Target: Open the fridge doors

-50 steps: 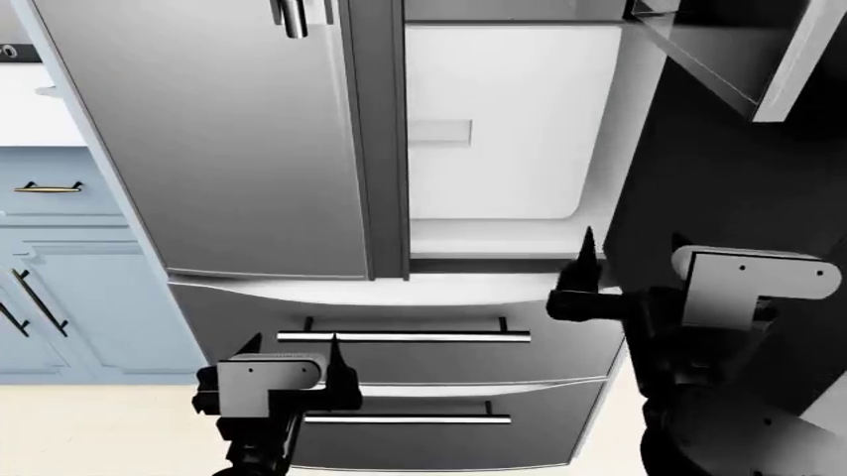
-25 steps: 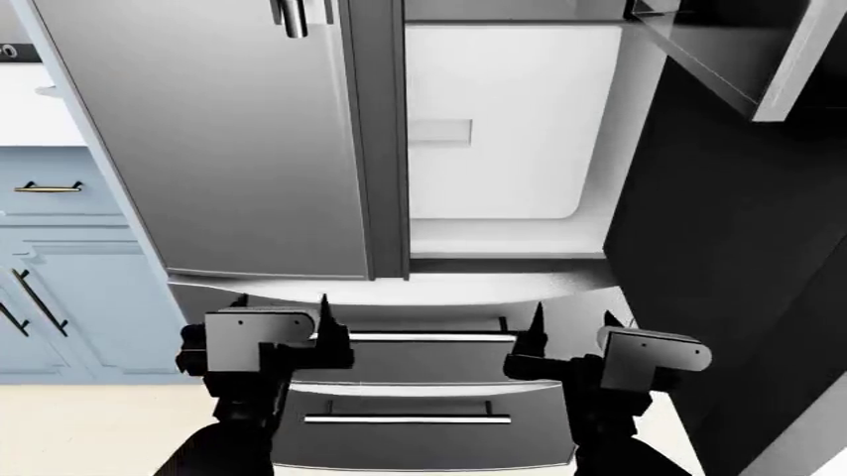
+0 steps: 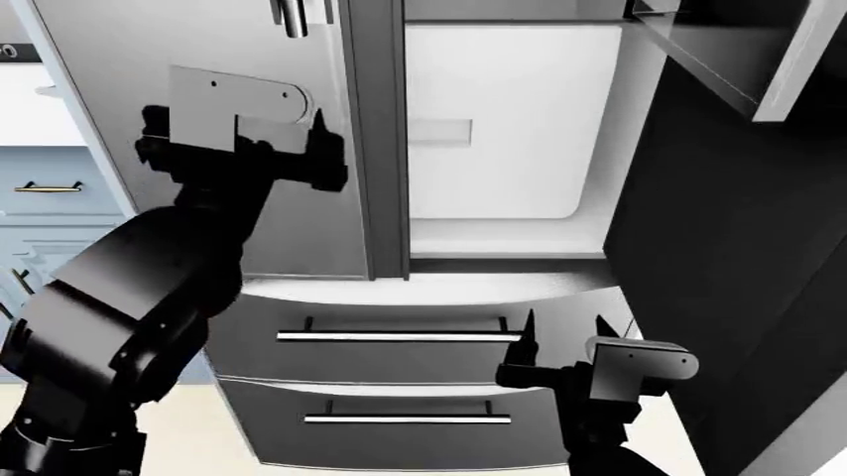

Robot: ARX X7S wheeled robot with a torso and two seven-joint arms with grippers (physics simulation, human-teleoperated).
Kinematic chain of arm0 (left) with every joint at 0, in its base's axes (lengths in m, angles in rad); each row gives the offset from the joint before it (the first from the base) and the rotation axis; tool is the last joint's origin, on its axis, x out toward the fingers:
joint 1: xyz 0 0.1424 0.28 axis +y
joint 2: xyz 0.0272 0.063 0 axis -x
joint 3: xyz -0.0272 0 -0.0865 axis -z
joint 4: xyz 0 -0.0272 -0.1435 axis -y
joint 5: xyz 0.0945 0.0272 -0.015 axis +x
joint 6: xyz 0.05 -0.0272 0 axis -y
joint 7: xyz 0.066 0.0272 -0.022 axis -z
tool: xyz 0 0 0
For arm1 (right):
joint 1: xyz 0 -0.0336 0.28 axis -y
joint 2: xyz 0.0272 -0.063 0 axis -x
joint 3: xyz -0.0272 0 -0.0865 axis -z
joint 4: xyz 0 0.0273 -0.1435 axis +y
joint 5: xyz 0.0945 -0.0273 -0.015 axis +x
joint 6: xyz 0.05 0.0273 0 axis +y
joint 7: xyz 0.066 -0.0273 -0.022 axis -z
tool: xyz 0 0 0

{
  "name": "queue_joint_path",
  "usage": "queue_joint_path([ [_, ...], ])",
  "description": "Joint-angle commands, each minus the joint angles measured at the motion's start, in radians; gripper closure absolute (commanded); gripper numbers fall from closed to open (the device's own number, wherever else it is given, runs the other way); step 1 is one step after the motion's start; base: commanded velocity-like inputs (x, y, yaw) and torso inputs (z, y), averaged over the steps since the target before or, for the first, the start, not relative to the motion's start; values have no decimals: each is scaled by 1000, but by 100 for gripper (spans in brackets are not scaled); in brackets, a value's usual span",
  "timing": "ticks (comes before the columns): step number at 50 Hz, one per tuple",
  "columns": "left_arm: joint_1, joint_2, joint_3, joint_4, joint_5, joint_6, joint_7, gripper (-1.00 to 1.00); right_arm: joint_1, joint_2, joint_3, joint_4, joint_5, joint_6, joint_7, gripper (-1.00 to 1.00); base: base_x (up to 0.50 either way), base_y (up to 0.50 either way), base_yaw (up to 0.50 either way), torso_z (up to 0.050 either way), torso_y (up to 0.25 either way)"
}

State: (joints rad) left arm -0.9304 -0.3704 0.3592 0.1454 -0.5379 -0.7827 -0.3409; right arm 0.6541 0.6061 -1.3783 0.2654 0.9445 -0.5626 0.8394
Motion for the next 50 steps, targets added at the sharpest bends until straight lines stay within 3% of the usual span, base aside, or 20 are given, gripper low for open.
queue_joint_path([
  [1,-267,41,39,-206,0,-36,105,-100,-4,-5,3,4,-14,-4,-3,-100,0,0,0,0,0],
  [8,-381,68,65,-356,29,-5,160,-100,-5,-9,7,12,-8,-3,-11,-100,0,0,0,0,0],
  [9,-394,82,19,-376,-25,-18,184,-100,-6,-9,7,11,-4,-3,-17,-100,0,0,0,0,0],
  [13,-453,100,71,-476,30,22,210,-100,-4,1,10,-12,-1,-6,-21,-100,0,0,0,0,0],
  [36,-777,325,139,-1419,182,476,393,-100,-11,-1,21,-3,-3,-5,-26,-100,0,0,0,0,0],
  [48,-769,335,103,-1452,223,483,387,-100,-13,-4,26,3,-3,1,-27,-100,0,0,0,0,0],
  [49,-770,336,99,-1451,226,483,384,100,-14,-5,26,4,-3,1,-28,-100,0,0,0,0,0],
  [50,-769,337,98,-1451,229,482,384,100,-14,-5,26,5,-3,1,-28,-100,0,0,0,0,0],
])
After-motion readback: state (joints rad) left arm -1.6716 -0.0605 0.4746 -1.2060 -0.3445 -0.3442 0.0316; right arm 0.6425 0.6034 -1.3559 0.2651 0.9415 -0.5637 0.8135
